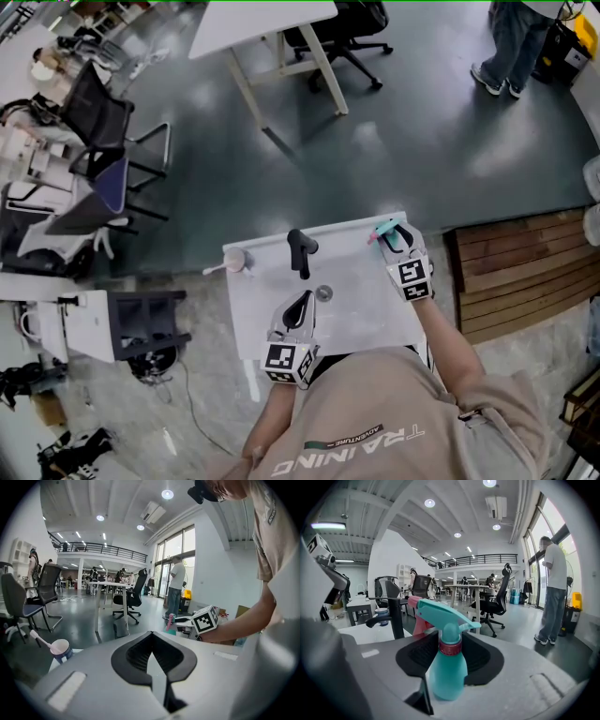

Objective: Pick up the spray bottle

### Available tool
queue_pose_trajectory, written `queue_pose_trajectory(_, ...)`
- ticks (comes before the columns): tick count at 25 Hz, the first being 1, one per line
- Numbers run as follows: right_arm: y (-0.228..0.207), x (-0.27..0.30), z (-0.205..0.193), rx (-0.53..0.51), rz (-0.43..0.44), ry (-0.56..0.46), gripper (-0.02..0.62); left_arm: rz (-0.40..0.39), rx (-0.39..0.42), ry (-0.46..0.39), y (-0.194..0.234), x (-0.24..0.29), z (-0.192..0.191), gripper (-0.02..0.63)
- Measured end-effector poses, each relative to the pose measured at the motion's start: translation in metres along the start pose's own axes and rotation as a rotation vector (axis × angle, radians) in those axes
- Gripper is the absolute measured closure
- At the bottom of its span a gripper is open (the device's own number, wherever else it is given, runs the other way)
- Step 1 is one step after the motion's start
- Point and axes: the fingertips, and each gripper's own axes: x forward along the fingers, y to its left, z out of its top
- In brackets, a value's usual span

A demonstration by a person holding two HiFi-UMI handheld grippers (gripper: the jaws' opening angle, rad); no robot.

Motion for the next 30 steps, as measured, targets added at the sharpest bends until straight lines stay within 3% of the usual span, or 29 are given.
queue_pose_trajectory(13, 0.003, -0.009, 0.014, -0.031, 0.015, -0.013, 0.462, -0.016, -0.028, -0.021, 0.009, -0.001, 0.000, 0.591)
queue_pose_trajectory(30, 0.025, -0.058, 0.079, -0.046, 0.042, -0.096, 0.463, -0.033, 0.010, -0.101, 0.027, -0.009, 0.023, 0.591)
